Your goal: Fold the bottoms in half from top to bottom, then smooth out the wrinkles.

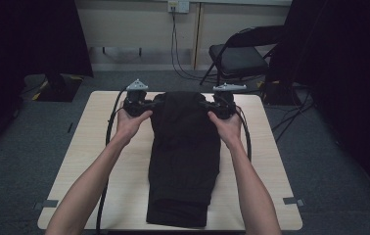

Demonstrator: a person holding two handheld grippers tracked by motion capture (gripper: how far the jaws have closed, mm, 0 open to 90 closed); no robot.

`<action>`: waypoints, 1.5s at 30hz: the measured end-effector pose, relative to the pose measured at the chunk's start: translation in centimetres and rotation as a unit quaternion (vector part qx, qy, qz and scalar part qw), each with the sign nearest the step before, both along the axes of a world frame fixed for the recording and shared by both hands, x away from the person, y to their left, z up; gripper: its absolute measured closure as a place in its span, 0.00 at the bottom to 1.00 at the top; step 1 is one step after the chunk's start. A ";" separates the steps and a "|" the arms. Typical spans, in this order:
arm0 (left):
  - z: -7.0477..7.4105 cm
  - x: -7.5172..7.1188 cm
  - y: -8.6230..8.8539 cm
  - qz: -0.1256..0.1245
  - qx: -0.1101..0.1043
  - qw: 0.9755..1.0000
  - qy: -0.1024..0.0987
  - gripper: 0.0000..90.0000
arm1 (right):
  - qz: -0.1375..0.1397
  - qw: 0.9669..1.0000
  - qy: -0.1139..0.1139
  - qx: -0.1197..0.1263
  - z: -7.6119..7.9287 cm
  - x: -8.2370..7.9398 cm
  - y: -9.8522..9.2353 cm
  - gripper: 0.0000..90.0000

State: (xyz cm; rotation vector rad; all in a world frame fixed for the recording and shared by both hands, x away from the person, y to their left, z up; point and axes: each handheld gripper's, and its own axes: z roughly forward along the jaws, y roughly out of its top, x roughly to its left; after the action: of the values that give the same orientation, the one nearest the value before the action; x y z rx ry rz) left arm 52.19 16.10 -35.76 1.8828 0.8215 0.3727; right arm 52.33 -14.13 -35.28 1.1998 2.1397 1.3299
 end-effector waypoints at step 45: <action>-6.7 -18.6 3.5 -0.150 0.011 0.985 0.082 0.71 | 0.120 0.993 0.018 -0.007 -6.5 -22.0 -2.9 0.67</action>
State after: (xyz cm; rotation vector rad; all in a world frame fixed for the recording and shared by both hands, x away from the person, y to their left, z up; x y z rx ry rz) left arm 33.57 19.56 -42.50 2.0396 0.6281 0.0406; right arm 30.35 -17.01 -41.74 0.9917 2.3772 1.3946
